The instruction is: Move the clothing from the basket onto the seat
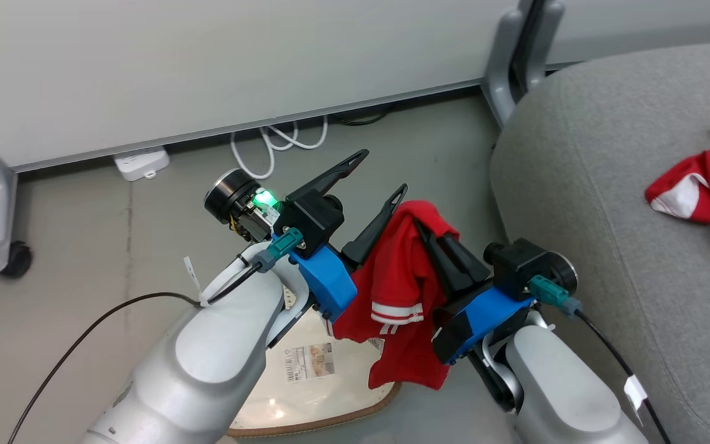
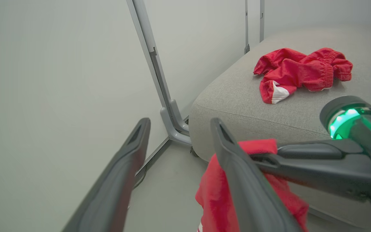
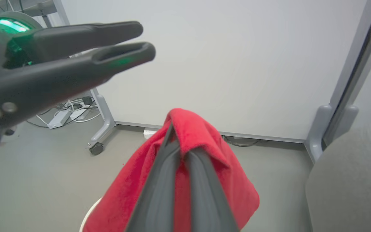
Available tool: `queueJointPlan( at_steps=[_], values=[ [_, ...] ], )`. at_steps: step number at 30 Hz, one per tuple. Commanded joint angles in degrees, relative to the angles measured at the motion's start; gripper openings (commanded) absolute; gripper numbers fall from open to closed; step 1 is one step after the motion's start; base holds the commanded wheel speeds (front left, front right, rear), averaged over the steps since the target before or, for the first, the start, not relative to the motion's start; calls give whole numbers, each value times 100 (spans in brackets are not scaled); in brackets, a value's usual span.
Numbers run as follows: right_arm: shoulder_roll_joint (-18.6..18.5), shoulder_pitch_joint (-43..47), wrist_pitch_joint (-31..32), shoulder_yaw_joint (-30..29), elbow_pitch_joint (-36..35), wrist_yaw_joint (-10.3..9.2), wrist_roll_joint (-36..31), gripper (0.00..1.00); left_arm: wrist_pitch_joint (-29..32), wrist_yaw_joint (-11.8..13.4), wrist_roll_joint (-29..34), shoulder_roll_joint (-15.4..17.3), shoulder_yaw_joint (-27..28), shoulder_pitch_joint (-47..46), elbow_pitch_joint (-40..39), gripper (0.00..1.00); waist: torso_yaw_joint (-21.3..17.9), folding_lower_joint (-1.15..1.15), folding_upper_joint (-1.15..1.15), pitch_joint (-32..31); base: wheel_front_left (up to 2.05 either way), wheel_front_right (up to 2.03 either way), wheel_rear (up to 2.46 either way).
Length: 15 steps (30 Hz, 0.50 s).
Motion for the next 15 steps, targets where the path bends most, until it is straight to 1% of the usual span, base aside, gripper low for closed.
queueJointPlan(
  at_steps=[1, 15],
  values=[
    [2, -125, -4, -122, -62, -4, -55, 0, -24, 5, -13, 32, -17, -37, -26, 100, -238, 0, 0, 123, 0, 0, 0],
    [4, 56, -5, -1084, -455, -4, -280, 0, -22, 5, -105, 49, -477, -152, 11, 100, -1162, 0, 0, 501, 0, 0, 0]
  ],
)
